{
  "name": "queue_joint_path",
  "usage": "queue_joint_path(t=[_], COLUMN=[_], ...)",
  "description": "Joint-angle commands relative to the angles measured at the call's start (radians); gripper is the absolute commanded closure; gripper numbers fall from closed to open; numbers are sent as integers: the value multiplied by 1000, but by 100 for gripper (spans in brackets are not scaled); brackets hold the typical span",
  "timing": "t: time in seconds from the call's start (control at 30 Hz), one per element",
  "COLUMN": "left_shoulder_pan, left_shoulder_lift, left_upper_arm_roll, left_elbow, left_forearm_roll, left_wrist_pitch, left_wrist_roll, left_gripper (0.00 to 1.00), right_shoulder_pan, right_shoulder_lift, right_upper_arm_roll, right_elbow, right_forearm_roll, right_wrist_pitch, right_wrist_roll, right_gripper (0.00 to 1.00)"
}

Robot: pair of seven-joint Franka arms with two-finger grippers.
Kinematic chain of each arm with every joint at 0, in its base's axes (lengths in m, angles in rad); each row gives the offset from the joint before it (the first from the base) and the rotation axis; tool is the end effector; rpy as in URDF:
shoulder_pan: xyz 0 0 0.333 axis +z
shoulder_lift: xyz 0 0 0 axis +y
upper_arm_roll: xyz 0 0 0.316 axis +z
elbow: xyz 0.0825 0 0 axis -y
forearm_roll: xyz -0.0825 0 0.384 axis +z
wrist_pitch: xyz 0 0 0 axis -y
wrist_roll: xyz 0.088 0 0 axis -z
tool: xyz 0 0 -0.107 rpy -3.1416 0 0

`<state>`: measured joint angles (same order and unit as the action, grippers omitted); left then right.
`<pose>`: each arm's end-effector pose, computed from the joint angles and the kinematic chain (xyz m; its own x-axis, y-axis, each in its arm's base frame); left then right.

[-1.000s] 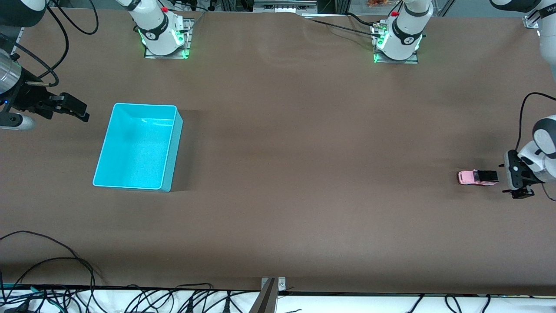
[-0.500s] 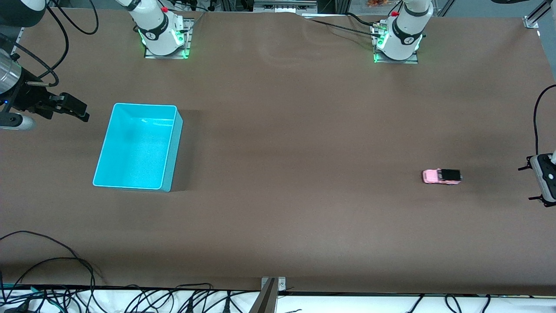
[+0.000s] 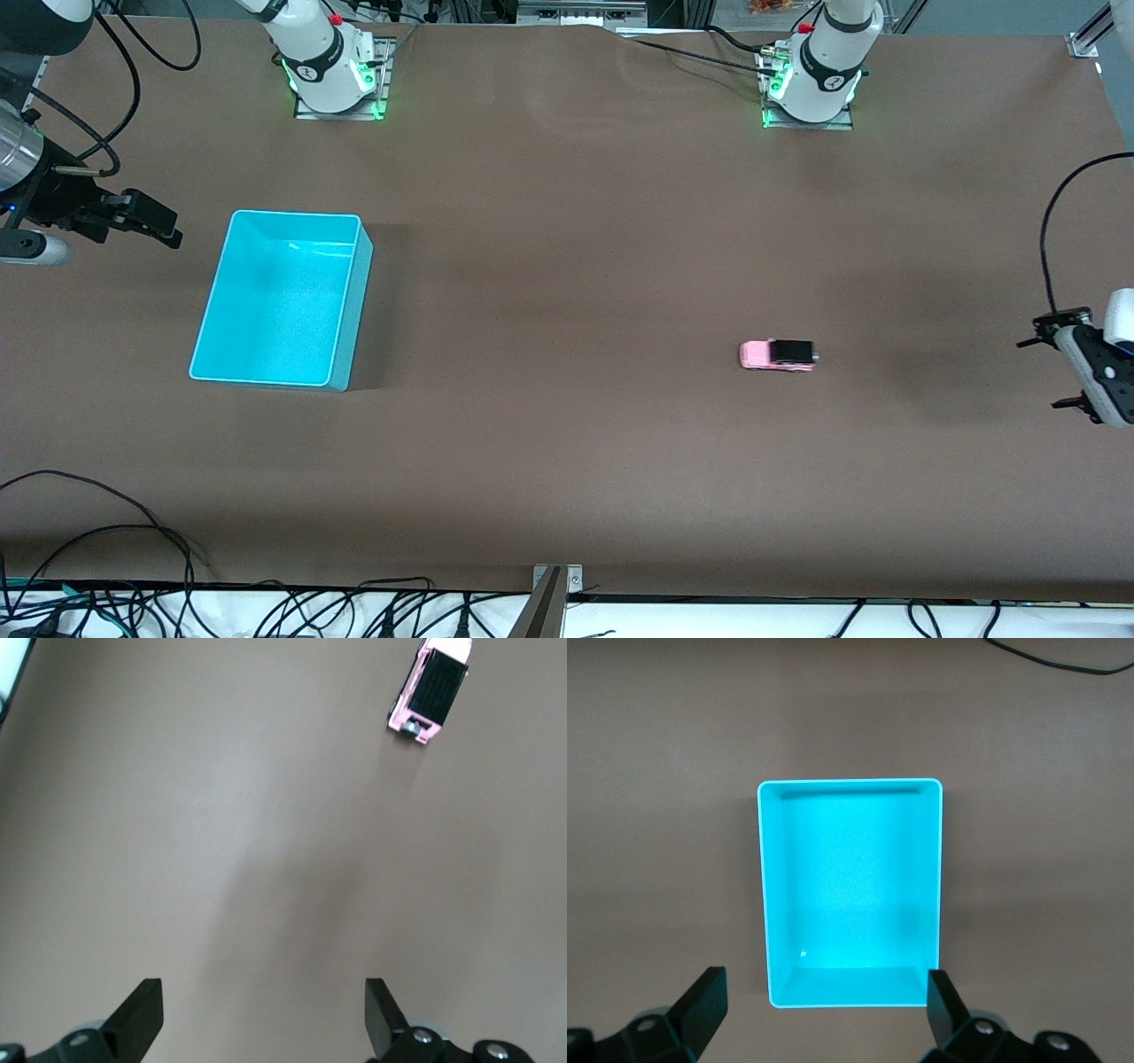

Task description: Wind and store pink jeep toy

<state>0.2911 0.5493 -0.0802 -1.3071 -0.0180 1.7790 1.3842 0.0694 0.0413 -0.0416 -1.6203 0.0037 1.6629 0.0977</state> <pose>0.6885 0.1579 0.4179 0.4018 -0.9147 0.0440 -0.9137 -0.3973 0.0857 0.5733 0.0168 0.5858 0.9975 -0.0701 0.0011 -0.0701 -0.9975 -0.0021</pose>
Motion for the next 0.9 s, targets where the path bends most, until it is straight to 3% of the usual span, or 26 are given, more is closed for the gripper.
queue_joint_path(t=[0.0, 0.13, 0.53, 0.87], left_shoulder_pan=[-87, -154, -279, -300], left_shoulder_lift=[-31, -57, -106, -124], left_upper_arm_roll=[13, 11, 13, 14], left_elbow=[37, 45, 45, 45], left_forearm_roll=[-17, -16, 0, 7], left_wrist_pitch=[-91, -162, -236, -257], left_wrist_roll=[-146, -319, -571, -680], left_gripper=[0, 0, 0, 0], right_shoulder_pan=[-3, -3, -3, -3], right_shoulder_lift=[6, 6, 6, 6], right_upper_arm_roll=[2, 2, 2, 2], right_elbow=[19, 19, 19, 19], right_forearm_roll=[-4, -4, -4, -4], right_wrist_pitch=[-5, -5, -5, -5], right_wrist_roll=[-15, -15, -13, -15], right_gripper=[0, 0, 0, 0])
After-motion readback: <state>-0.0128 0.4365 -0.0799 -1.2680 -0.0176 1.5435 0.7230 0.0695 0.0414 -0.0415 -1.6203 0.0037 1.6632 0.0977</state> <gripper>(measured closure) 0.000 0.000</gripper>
